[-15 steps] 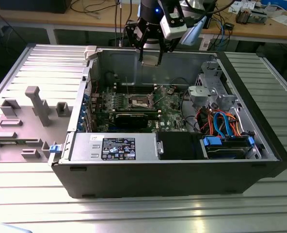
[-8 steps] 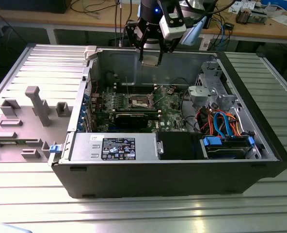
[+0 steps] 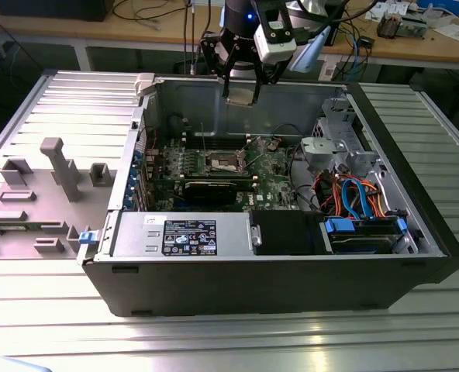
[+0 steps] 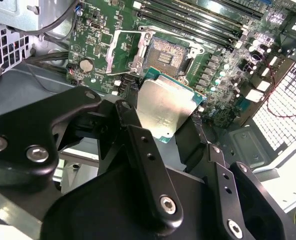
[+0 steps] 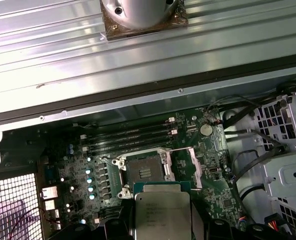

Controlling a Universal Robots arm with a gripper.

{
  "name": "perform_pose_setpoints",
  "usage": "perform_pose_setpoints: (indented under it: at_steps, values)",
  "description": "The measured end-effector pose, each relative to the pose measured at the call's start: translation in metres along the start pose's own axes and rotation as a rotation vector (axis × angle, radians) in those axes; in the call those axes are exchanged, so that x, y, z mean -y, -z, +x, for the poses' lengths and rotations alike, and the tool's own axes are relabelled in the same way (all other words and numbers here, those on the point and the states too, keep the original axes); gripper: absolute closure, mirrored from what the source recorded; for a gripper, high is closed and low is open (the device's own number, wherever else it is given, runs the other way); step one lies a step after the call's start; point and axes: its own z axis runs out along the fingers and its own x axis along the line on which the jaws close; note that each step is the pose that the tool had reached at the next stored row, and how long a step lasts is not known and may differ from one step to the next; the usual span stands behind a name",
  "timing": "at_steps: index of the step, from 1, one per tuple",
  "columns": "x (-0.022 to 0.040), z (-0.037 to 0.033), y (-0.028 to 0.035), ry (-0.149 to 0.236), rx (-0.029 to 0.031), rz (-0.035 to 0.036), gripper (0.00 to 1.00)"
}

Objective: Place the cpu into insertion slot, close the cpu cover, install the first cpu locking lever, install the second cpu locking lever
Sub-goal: 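Place the cpu into insertion slot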

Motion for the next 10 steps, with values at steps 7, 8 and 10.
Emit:
perform_pose_setpoints:
  at_steps: [7,8,10]
  values:
    - [0.0,0.0,0.0,-0.005,0.0004,-0.0002,0.45]
    - [0.0,0.0,0.0,-0.011,0.001,-0.0003,0.45]
    - [0.0,0.0,0.0,-0.03,0.0026,-0.0006,0.45]
